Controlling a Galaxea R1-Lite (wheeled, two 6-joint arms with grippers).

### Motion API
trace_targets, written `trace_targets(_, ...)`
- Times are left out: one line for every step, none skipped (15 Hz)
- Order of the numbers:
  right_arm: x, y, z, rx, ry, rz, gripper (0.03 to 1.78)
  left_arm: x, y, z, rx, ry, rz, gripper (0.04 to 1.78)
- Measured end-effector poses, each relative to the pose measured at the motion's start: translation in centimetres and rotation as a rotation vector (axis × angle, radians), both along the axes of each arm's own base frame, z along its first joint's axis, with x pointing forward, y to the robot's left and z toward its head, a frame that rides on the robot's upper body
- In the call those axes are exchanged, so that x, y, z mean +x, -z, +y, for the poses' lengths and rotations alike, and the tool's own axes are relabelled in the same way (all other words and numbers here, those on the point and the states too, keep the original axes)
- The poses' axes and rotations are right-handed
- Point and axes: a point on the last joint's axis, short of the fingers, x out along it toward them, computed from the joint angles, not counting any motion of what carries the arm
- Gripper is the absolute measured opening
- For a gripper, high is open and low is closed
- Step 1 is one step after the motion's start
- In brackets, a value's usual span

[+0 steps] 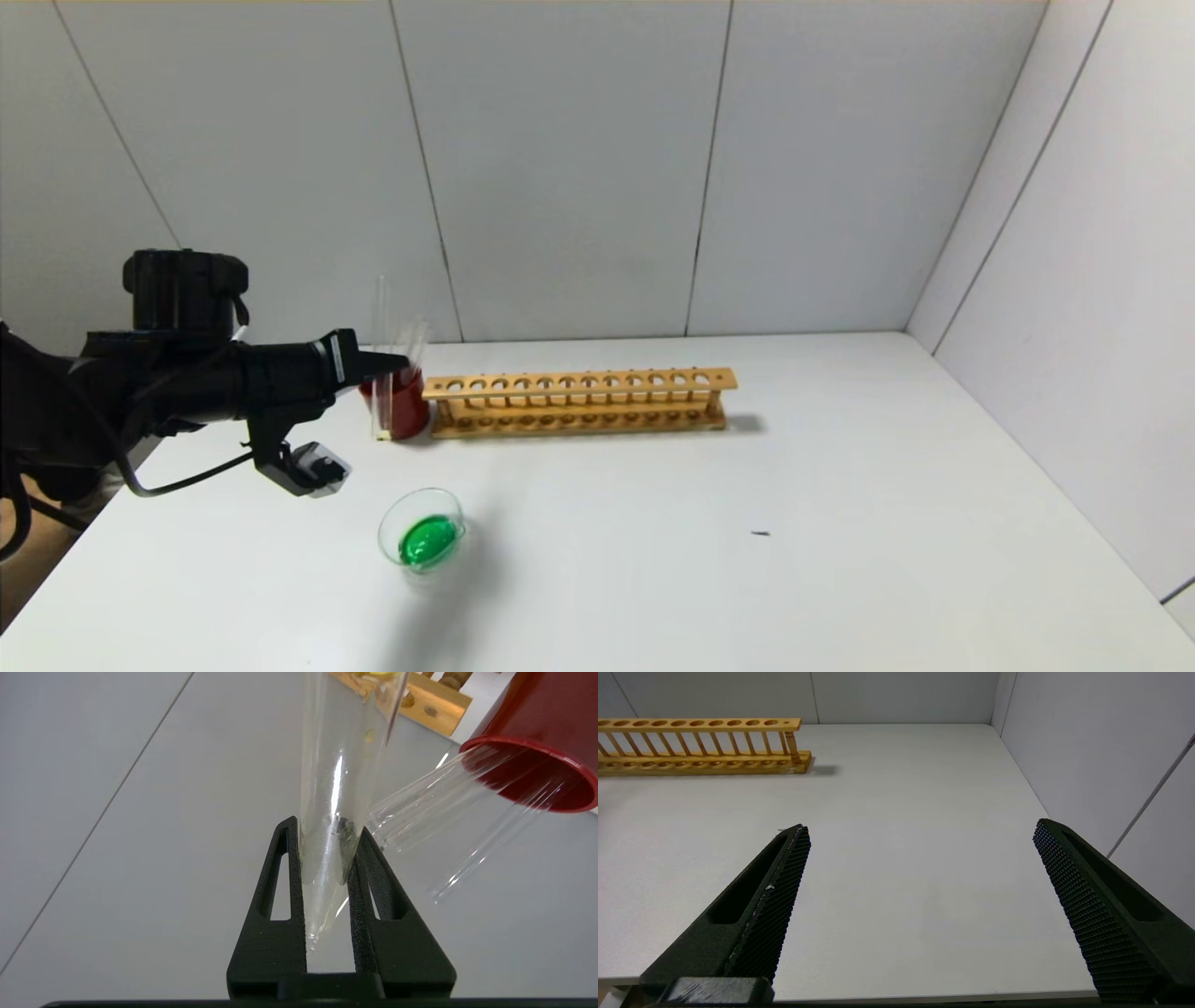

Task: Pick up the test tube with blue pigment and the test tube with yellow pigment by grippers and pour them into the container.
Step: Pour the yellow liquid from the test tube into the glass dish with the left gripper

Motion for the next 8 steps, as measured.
trace_targets(0.0,0.0,0.0,0.0,0.0,0.0,1.75,-0.1,-0.2,0.0,-0.001,0.0,-0.021,0.31)
trace_targets(0.0,0.0,0.0,0.0,0.0,0.0,1.75,-0.3,-0.3,0.0,-0.001,-0.001,-0.044,0.31)
trace_targets(0.0,0.0,0.0,0.0,0.0,0.0,1.75,-0.5,-0.3,0.0,-0.001,0.0,-0.056,0.31)
trace_targets(0.0,0.0,0.0,0.0,0.0,0.0,1.75,-0.7,-0.3,0.0,-0.001,-0.001,-0.061,0.31)
trace_targets(0.0,0.0,0.0,0.0,-0.001,0.0,1.75,-0.9,-0.3,0.0,-0.002,0.0,-0.065,0.31)
trace_targets(0.0,0.0,0.0,0.0,-0.001,0.0,1.75,-1.0,-0.4,0.0,-0.001,-0.001,-0.067,0.31)
trace_targets(0.0,0.0,0.0,0.0,-0.001,0.0,1.75,-1.1,-0.4,0.0,-0.001,-0.001,-0.067,0.31)
trace_targets(0.0,0.0,0.0,0.0,-0.001,0.0,1.75,-1.1,-0.4,0.1,-0.002,-0.001,-0.069,0.31)
